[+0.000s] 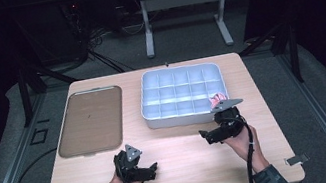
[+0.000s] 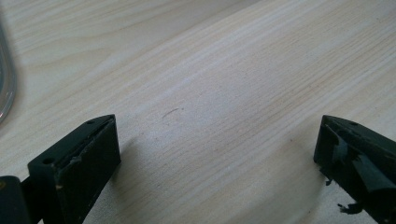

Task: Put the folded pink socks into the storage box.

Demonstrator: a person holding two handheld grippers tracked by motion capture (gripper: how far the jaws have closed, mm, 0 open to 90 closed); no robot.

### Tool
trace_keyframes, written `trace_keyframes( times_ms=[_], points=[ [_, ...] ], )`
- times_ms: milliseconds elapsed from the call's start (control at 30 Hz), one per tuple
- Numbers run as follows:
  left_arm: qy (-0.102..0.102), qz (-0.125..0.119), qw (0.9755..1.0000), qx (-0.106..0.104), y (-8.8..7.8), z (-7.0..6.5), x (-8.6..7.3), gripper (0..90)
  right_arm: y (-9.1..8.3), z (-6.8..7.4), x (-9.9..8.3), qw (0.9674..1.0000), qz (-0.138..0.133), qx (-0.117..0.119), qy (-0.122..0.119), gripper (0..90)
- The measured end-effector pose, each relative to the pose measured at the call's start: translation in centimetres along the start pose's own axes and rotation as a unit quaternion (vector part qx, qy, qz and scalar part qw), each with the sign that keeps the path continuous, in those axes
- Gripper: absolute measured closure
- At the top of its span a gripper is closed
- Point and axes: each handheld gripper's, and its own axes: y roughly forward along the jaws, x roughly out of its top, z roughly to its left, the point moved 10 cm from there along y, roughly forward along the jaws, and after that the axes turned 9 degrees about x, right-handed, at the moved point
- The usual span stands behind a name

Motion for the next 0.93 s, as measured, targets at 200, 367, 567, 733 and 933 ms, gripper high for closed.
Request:
trace_keyframes(
  times_ms=[200,367,567,733,933],
  points=[
    [-0.001,0.000,1.0000,0.000,0.0,0.0,0.0,0.2,1.3,0.3,-2.1,0.9999,0.006,0.013,0.003,0.0],
    [0.001,0.000,1.0000,0.000,0.0,0.0,0.0,0.2,2.5,0.5,-4.4,0.9998,0.007,0.018,0.009,0.0],
    [0.000,0.000,1.0000,0.000,0.0,0.0,0.0,0.3,3.5,1.0,-7.0,0.9995,0.000,0.029,0.010,0.0],
    [0.000,-0.003,1.0000,0.003,0.0,0.0,0.0,0.3,3.4,1.1,-7.4,0.9995,-0.016,0.027,0.005,0.0],
    [0.002,-0.002,1.0000,0.003,0.0,0.0,0.0,0.3,3.6,1.1,-7.6,0.9996,-0.014,0.024,0.010,0.0]
  ],
)
